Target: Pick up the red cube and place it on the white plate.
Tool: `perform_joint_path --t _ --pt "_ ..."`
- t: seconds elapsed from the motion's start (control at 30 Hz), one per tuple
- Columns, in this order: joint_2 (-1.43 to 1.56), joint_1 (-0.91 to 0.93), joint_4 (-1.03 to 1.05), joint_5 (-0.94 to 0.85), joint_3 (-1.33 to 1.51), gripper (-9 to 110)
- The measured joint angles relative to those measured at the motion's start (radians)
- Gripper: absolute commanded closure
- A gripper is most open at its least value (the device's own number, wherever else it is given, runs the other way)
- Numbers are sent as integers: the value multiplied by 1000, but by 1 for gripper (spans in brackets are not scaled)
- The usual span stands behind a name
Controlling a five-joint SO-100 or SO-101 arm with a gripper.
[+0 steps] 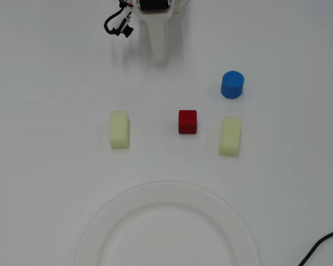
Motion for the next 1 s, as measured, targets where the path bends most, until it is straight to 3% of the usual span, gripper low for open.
perform_joint_path --t 0.57,0.73,1.0 --pt "0 -18 -6 -44 0 102" --pt "-3 6 -8 -34 -130 102" --pt "-626 -83 3 -6 -623 100"
